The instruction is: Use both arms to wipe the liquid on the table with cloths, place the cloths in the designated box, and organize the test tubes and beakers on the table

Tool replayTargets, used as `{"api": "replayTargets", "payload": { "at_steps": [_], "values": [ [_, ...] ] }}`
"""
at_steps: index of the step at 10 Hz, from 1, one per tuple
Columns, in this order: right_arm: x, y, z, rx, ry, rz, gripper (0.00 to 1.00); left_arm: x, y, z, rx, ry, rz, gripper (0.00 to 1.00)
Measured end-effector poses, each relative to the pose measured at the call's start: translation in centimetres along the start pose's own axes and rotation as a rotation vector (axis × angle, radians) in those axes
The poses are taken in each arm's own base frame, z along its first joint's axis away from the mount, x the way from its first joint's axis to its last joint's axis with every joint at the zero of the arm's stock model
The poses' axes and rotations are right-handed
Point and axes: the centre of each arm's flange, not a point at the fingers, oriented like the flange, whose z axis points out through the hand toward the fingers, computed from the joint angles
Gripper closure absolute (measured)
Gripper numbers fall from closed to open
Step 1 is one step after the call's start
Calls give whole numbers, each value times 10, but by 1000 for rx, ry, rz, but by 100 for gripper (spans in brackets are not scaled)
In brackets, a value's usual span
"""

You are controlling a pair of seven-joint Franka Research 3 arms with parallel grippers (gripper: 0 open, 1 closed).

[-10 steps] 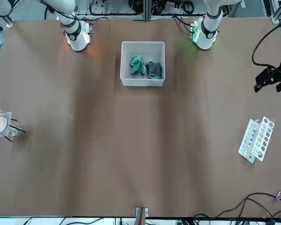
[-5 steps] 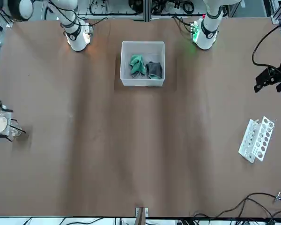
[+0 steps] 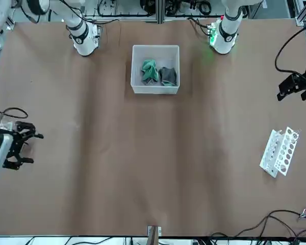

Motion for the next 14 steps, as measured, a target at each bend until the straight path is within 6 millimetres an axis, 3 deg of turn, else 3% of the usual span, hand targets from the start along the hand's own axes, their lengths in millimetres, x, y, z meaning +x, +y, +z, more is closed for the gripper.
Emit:
{"api": "replayTargets", "payload": {
  "at_steps": [3,5,8,11,14],
  "values": [
    [-12,-60,-22,-124,-93,381,1,-1,0,0,0,-4,0,0],
    [-21,-80,-43,-212,-142,602,1,-1,0,0,0,-3,0,0],
    [-36,-90,-69,-270,-136,857,1,-1,-2,0,0,-3,-4,0],
    [-46,-87,-85,-289,-112,900,1,-1,-3,0,0,-3,-5,0],
    [-43,-88,-86,-291,-109,897,1,-1,-2,0,-5,-3,-5,0]
  ]
}}
